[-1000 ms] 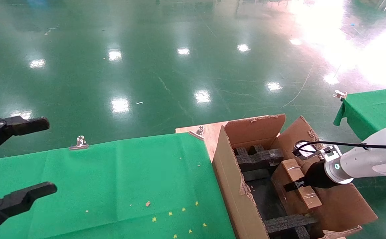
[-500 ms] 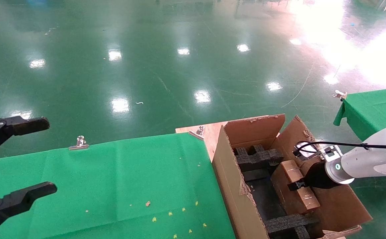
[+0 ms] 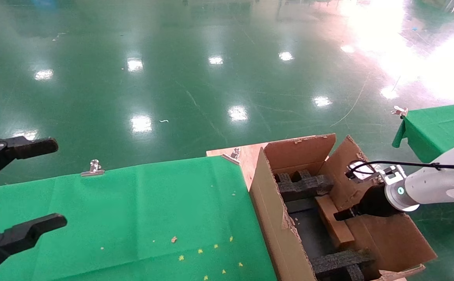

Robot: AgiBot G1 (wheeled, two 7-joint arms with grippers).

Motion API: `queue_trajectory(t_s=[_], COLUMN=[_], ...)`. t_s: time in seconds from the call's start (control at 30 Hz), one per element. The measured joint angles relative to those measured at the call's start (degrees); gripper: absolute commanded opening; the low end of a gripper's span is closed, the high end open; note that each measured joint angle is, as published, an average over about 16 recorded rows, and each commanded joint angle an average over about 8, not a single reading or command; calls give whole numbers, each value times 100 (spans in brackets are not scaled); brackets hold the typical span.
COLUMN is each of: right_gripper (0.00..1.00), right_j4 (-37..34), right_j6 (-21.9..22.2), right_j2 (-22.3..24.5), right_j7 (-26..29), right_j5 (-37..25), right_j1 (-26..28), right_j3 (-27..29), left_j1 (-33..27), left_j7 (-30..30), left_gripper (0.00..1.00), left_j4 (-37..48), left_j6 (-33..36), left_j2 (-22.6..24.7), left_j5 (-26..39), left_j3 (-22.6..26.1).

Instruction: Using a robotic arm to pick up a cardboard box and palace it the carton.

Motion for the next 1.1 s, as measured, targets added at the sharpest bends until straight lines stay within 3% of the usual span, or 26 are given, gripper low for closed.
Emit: queue_trajectory(t_s=[0.17, 0.37, 0.73, 1.1], right_gripper=[100, 100, 100, 100], right_j4=[618, 1845, 4091, 4649], right_j6=[104, 295, 175, -311], right_j2=[299, 867, 1940, 2247], right_j7=[-59, -333, -1532, -2248], right_j5=[12, 165, 1191, 1958], right_j1=[317, 723, 972, 895], right_j3=[120, 391, 1021, 1336], left_j1=[0, 0, 0, 1], left_j7=[0, 0, 0, 0], left_gripper=[100, 100, 100, 100], left_j4=[0, 0, 0, 2], left_j6=[0, 0, 0, -1], left_j2=[0, 0, 0, -1], left_j5=[0, 0, -1, -3], left_j3=[0, 0, 0, 0])
